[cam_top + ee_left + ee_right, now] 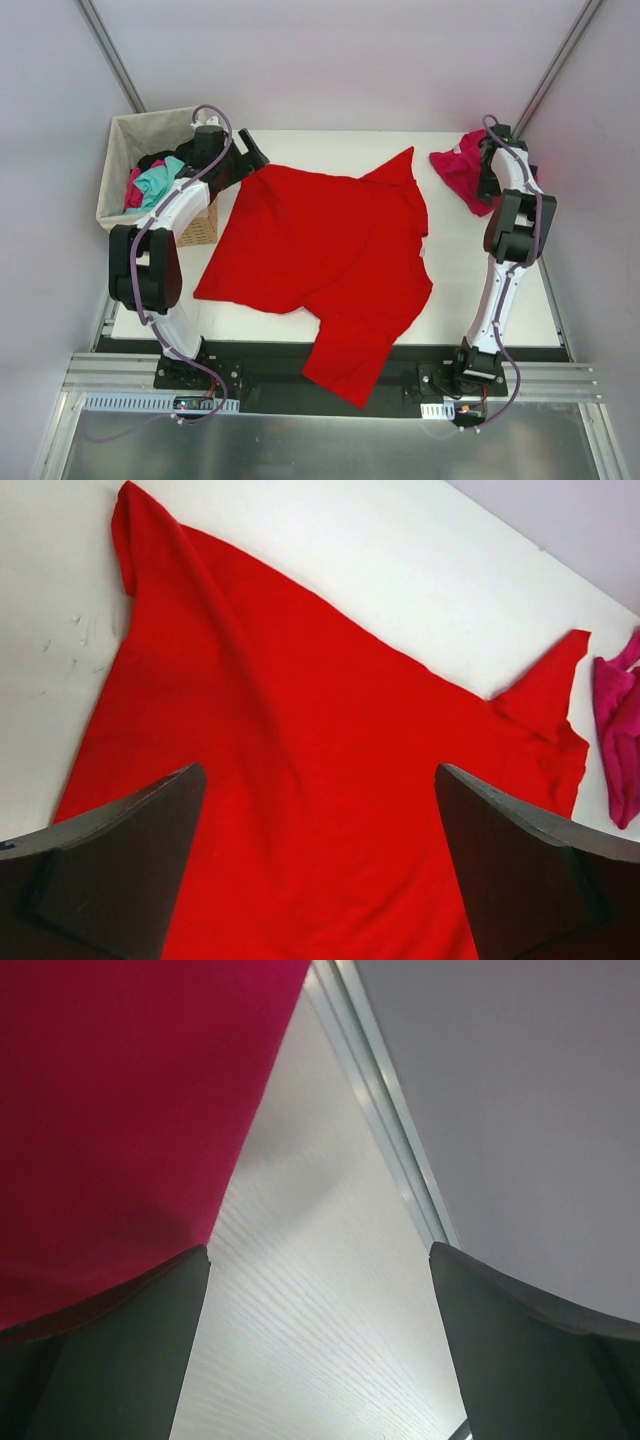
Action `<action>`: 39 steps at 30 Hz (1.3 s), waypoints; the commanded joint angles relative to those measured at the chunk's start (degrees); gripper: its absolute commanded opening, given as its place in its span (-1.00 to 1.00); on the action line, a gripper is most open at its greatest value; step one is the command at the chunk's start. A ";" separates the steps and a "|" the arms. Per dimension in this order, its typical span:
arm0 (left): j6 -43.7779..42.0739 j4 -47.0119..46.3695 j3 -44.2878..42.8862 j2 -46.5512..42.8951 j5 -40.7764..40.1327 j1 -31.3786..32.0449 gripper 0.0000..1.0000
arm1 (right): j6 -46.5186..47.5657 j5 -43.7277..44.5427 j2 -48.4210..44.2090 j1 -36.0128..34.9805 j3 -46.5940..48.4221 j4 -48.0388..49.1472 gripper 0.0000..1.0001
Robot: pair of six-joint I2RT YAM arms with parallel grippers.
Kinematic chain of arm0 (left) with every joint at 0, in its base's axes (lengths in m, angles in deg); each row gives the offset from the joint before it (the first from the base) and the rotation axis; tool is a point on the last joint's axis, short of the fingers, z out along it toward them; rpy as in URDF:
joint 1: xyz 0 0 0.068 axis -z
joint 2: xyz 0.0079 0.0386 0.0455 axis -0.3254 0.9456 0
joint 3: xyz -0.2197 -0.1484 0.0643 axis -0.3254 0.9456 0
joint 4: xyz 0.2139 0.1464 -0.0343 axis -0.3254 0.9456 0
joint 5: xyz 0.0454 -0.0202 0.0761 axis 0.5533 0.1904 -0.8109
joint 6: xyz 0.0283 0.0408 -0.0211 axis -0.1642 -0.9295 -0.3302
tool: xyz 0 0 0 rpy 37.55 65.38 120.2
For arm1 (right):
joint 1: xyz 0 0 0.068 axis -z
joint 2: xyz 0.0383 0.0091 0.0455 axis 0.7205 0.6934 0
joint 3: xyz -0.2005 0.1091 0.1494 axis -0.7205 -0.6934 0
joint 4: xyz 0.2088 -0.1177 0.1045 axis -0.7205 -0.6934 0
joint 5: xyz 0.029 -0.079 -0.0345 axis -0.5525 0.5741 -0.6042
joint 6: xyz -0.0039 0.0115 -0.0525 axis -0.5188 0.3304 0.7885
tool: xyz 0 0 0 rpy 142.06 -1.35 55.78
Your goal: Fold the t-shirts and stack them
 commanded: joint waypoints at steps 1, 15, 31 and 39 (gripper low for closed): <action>-0.51 -0.28 -1.04 0.51 -2.38 0.00 0.98 | 0.79 1.89 3.74 -1.39 2.27 -1.91 0.93; -0.95 -0.27 -0.96 -0.45 -3.26 -0.35 0.98 | 4.74 4.97 7.18 -7.54 4.48 -4.11 0.93; -0.69 -0.27 -0.96 -1.33 -2.82 -0.35 0.98 | 4.83 6.91 -0.46 -11.06 8.42 -3.41 0.91; -0.78 -0.27 -1.13 -0.63 -2.38 -0.35 0.98 | 8.69 5.06 1.46 -12.82 16.78 2.38 0.91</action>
